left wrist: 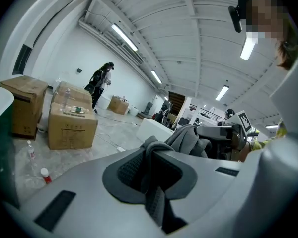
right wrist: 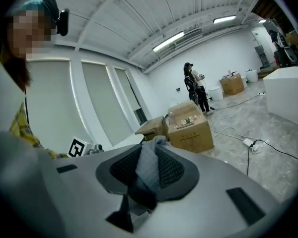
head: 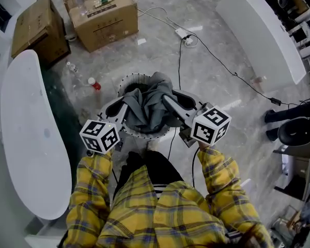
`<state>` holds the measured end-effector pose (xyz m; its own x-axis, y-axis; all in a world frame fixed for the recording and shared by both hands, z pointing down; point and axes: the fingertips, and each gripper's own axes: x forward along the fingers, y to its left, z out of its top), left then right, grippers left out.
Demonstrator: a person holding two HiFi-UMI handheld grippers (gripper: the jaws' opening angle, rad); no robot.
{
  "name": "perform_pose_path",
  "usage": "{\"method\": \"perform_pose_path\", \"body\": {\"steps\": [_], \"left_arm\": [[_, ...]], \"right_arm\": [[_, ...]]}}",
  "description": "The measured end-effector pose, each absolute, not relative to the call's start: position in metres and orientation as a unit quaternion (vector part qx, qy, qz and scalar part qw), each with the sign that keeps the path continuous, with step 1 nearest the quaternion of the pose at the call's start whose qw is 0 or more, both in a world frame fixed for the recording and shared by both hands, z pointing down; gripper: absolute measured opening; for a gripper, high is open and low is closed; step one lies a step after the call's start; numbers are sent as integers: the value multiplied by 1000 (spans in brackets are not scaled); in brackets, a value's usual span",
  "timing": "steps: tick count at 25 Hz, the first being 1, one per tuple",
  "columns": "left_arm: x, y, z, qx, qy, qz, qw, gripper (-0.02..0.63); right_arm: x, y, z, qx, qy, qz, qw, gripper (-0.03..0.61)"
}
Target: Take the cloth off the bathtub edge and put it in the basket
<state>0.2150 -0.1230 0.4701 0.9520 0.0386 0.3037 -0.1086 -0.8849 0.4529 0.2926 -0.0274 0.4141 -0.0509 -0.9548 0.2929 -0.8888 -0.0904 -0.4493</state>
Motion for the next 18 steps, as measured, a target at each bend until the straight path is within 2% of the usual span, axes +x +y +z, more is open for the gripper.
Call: {"method": "perform_pose_path", "body": {"steps": [11, 18], "left_arm": [[194, -114, 572, 925, -17, 278, 258, 37], [187, -96, 619, 894, 8, 367, 259, 37]], "right_arm": [[263, -32, 539, -667, 650, -365, 14, 104], [250, -18, 598, -671, 622, -399, -50, 114]]}}
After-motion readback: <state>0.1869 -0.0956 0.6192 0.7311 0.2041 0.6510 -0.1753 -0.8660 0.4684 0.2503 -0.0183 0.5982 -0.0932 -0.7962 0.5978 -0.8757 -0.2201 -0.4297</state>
